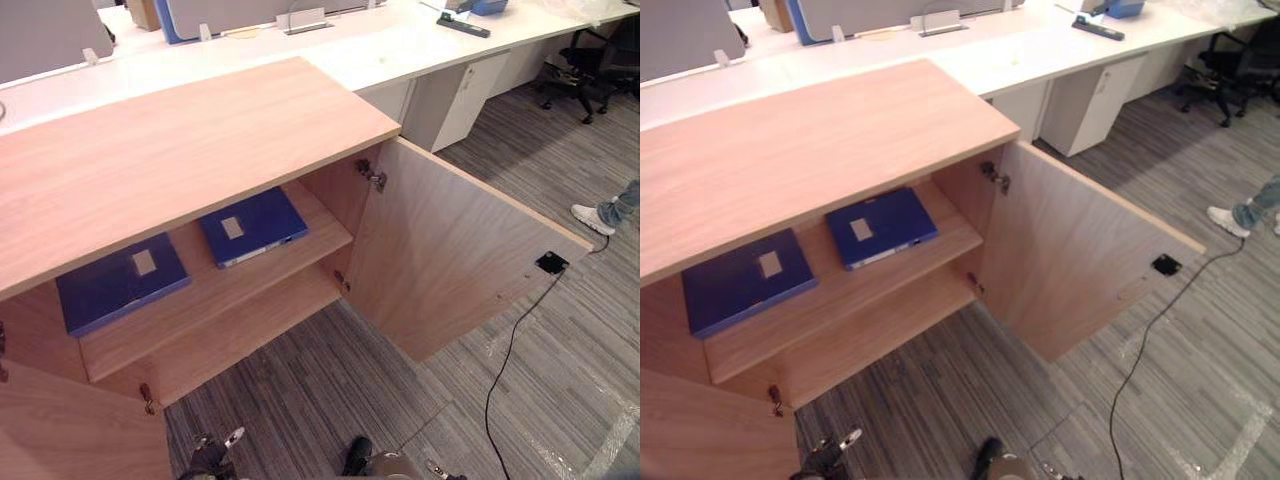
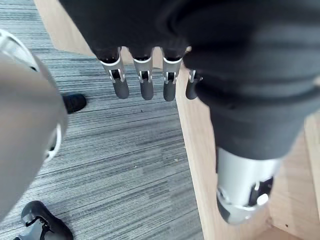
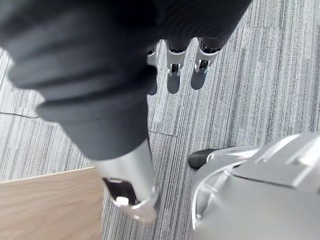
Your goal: Walk over to the cabinet, pick up the folder, carry it to the office cabinet, place the folder inside the office cabinet, then close the office cabinet door
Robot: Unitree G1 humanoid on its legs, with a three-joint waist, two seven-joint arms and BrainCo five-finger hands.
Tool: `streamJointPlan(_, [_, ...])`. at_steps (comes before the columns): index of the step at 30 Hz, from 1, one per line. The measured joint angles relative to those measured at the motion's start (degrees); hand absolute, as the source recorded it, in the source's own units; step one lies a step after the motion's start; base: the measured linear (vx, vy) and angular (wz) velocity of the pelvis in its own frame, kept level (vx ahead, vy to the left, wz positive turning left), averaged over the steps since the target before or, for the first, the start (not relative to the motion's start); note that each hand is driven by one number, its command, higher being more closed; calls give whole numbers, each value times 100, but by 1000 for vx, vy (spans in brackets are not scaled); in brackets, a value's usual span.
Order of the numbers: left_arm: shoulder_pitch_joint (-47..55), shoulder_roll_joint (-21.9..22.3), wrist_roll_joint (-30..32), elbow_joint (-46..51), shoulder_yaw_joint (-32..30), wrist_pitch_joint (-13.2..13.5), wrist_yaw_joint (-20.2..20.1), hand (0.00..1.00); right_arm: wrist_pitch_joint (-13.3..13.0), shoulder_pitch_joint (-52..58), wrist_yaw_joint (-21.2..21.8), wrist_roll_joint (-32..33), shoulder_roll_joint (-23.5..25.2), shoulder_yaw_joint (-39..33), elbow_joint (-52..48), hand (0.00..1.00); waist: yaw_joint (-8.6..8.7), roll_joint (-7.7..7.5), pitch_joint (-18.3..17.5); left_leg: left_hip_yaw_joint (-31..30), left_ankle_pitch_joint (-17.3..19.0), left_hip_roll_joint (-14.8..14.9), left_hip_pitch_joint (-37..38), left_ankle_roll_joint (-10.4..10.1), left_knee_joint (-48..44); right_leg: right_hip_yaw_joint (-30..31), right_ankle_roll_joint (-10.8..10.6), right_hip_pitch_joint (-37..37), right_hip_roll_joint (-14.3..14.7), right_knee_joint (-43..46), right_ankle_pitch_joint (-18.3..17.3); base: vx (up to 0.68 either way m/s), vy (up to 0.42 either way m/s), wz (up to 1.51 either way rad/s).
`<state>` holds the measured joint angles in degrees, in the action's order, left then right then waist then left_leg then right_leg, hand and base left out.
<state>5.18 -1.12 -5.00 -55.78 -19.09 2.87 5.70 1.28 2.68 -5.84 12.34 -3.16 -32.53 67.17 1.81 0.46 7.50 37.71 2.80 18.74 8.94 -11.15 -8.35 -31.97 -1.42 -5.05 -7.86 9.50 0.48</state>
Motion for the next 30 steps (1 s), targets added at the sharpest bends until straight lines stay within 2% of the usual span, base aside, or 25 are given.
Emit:
streamJointPlan(4, [28,2,-242,9,75,1,3,0,-9,11,0,4,5,-7,-4,0,46,150,-56,67,-37,-62,19,7,84,129,15,-3,76,-323,161,-4,14,-16])
streamJointPlan(6, [59,31,-372,10,85,10,11,0,-18,16,0,3,56,0,-4,0,51,164,-67,64,-112,-55,20,-32,71,143,28,-8,108,-425,126,-29,-34,-9])
streamJointPlan(9, [238,140,-645,11,36,41,46,0,-89,19,3,14,103,3,-13,0,48,151,-96,59,-150,143,-39,-17,-381,175,83,27,216,-501,93,21,-125,-36])
streamJointPlan(10, [340,209,-829,16,-97,51,74,0,-124,32,3,57,127,11,-11,0,34,126,-140,-1,-149,346,-155,-15,-848,185,151,47,308,-522,56,63,-198,-64])
streamJointPlan(11, [423,263,-1075,74,-307,106,112,0,-143,38,4,162,145,18,-5,0,3,116,-160,-191,-176,630,-322,82,-1504,312,223,96,448,-549,32,72,-229,-71])
streamJointPlan(12, [454,263,-1136,94,-387,162,139,0,-147,43,5,227,150,30,1,0,-15,108,-160,-386,-242,743,-433,286,-1861,435,264,138,533,-579,13,96,-255,-91])
streamJointPlan(13, [516,246,-1195,122,-517,242,161,0,-153,58,6,241,153,79,8,0,-104,31,-151,-984,-411,852,-782,788,-2629,744,349,250,600,-658,7,87,-186,-90])
streamJointPlan(14, [534,241,-1237,131,-577,269,166,0,-157,71,7,241,154,88,9,0,-187,17,-165,-1372,-298,770,-940,878,-2933,907,377,267,633,-695,7,114,-168,-124])
streamJointPlan(15, [539,257,-1258,108,-641,257,162,0,-170,68,7,240,105,83,65,0,-267,9,-153,-1993,126,428,-1144,840,-3288,1216,431,363,643,-746,4,88,-82,-109])
streamJointPlan(17, [600,279,-1298,93,-695,257,155,0,-194,110,7,240,77,52,242,0,-309,7,-145,-2655,605,-147,-1456,713,-3473,1506,494,668,676,-860,-27,136,-81,-93])
streamJointPlan(18, [657,266,-1287,59,-697,255,150,0,-190,132,7,241,83,34,344,0,-316,13,-130,-2978,752,-496,-1655,585,-3296,1618,500,758,695,-863,-59,119,-33,-67])
streamJointPlan(19, [694,273,-1255,48,-706,248,146,0,-191,142,7,252,99,2,348,0,-322,13,-123,-3106,789,-657,-1728,533,-3115,1680,475,801,707,-864,-70,76,30,-71])
streamJointPlan(21, [797,314,-1140,-6,-839,213,125,0,-212,157,6,260,117,6,293,0,-385,35,-103,-3481,789,-1174,-1926,526,-1929,1997,374,844,835,-853,-97,99,78,-76])
streamJointPlan(22, [805,325,-1100,-11,-874,201,120,0,-220,168,6,263,129,7,249,0,-408,39,-101,-3541,767,-1254,-1923,538,-1558,2075,356,848,881,-853,-109,178,154,-91])
streamJointPlan(23, [834,350,-1074,-68,-936,191,97,0,-265,182,7,284,172,12,170,0,-475,41,-110,-3701,350,-1338,-1799,735,-935,2284,311,862,1002,-849,-142,132,114,-71])
streamJointPlan(24, [832,352,-1074,-82,-963,187,87,0,-267,192,5,286,186,27,137,0,-483,69,-119,-3704,212,-1343,-1743,779,-866,2313,296,871,1011,-846,-156,186,137,-70])
streamJointPlan(25, [823,342,-1032,-94,-1167,180,51,0,-277,231,7,321,315,133,-35,0,-458,-22,-100,-3596,55,-1397,-1567,847,-641,2342,209,930,931,-844,-235,151,88,-38])
streamJointPlan(26, [809,334,-928,-90,-1228,191,43,0,-314,304,3,394,390,260,-195,0,-443,-89,-87,-3429,52,-1431,-1431,871,-490,2254,147,938,801,-797,-295,178,114,-36])
streamJointPlan(30, [732,296,-634,-96,-1166,198,41,0,-374,358,31,461,442,768,-420,0,-448,-106,-233,-3138,51,-1570,-1156,919,-133,2298,47,985,596,-810,-304,213,109,-28])
